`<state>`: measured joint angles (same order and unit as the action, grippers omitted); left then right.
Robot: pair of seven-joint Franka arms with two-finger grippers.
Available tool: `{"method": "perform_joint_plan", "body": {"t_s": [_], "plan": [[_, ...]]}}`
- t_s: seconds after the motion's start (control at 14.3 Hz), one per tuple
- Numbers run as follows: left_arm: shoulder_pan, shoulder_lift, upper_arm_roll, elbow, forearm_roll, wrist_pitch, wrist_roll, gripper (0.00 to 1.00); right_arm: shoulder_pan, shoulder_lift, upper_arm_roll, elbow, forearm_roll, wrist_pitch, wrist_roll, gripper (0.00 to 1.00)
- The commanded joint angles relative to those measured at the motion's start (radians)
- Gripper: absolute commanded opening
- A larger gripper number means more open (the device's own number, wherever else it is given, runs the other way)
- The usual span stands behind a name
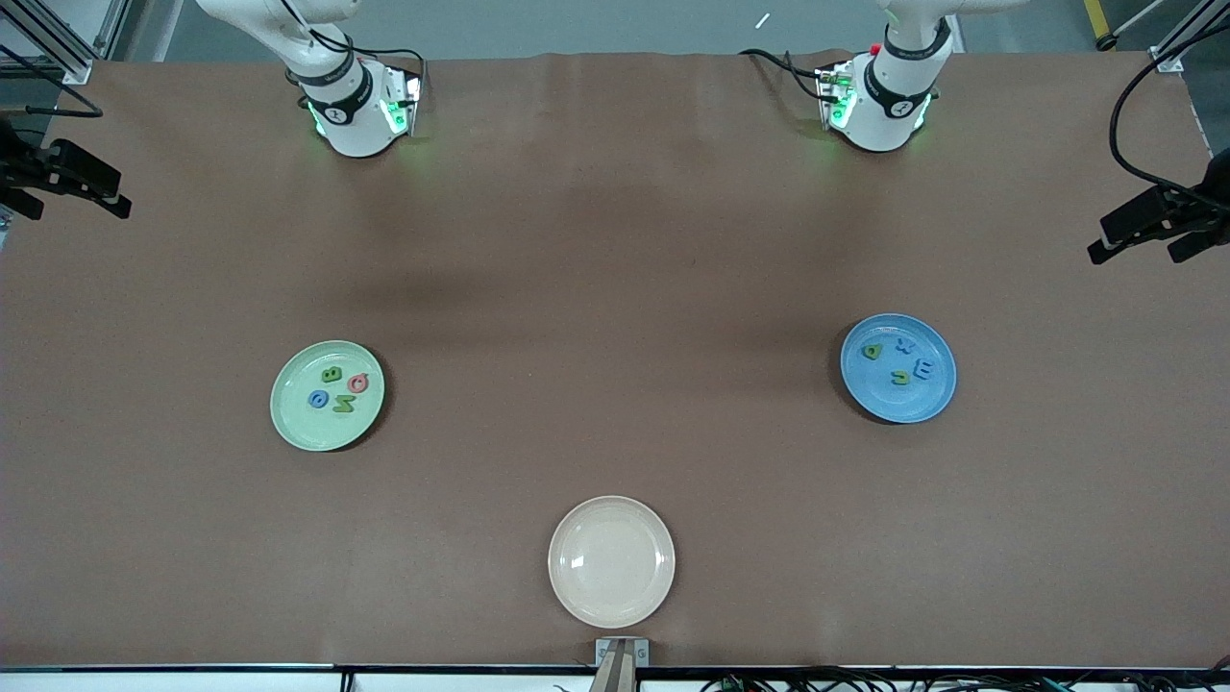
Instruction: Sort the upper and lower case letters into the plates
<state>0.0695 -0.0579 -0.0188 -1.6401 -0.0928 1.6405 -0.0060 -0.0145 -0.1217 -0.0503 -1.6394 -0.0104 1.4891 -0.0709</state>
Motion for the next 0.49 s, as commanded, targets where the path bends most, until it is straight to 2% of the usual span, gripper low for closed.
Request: {"method": "perform_joint_plan", "body": {"t_s": [0.0, 0.42], "plan": [[0.041, -0.028, -0.046, 0.017, 0.019, -0.030, -0.014, 1.00, -0.024, -0.010, 0.012, -0.020, 0.018, 0.022, -0.010, 1.00], [-0.011, -0.039, -0.036, 0.008, 0.042, -0.059, -0.020, 1.00, -0.025, 0.013, 0.010, -0.002, 0.017, 0.011, -0.007, 1.00]]}}
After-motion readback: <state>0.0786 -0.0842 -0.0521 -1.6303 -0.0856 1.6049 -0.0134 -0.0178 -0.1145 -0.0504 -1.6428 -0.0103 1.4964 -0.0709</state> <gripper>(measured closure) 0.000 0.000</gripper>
